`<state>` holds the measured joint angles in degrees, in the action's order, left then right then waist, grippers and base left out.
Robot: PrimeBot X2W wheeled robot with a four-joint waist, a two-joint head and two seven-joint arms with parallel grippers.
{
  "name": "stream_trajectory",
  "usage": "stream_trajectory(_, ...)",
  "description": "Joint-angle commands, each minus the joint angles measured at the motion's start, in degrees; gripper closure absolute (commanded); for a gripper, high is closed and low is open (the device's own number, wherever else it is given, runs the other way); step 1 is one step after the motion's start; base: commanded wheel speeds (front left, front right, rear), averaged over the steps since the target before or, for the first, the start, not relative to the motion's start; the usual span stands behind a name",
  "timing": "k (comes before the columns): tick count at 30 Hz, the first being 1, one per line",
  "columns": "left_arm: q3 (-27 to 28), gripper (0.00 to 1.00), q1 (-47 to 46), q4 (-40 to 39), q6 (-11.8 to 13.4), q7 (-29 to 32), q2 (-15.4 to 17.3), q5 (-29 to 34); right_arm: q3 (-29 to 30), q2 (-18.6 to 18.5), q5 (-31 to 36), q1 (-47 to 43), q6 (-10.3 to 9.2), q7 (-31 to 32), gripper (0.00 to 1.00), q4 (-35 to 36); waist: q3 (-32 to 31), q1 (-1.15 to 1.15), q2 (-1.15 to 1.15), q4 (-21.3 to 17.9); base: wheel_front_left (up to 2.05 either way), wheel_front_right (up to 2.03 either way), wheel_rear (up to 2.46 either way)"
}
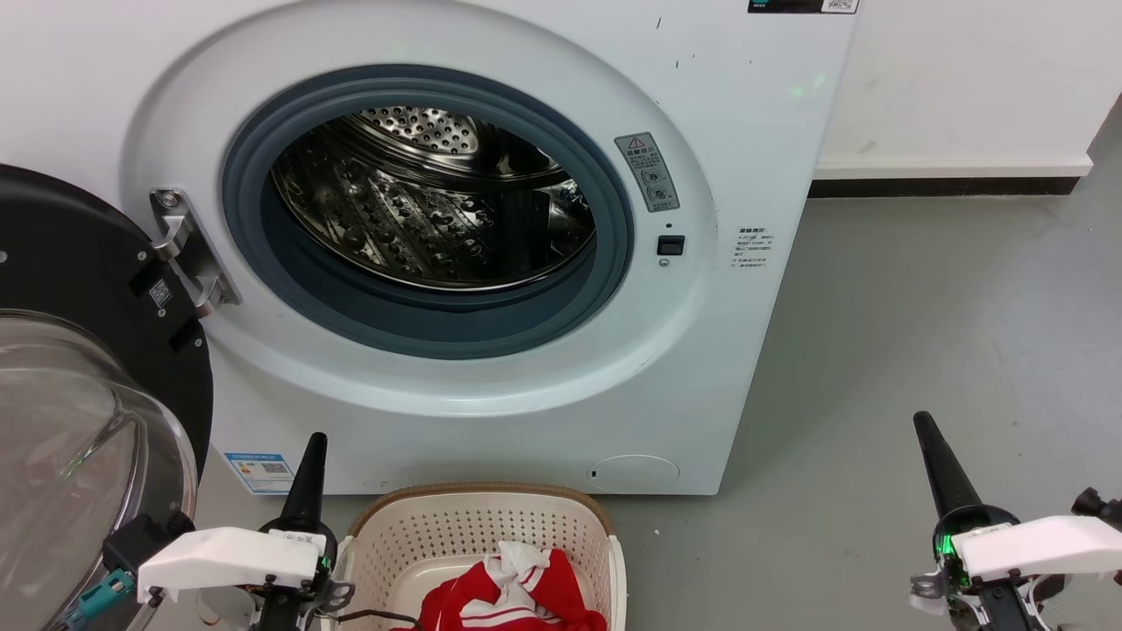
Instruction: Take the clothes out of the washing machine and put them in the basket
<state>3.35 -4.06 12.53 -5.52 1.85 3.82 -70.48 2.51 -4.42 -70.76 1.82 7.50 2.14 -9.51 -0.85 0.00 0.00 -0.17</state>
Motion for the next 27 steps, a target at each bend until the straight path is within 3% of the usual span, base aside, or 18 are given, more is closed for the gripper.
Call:
stream_trajectory(1, 0.32, 1.0, -1.45, -0.19, -0.26, 0.3, 0.04, -1.41, 0.17, -0.33, -1.61, 1.57, 0.0, 0.24, 1.0, 0.01, 0.03, 0.0, 0.0, 0.01, 0.0, 0.0, 0.0)
stream_trajectory(27, 2.25, 1.0, -2.13, 0.97, -1.51, 3.18, -0.62, -14.62, 1.41, -0.04, -15.59, 3.5, -0.01, 1.89, 1.0, -2.94, 0.62, 0.0, 0.0, 0.1, 0.0, 0.0, 0.0)
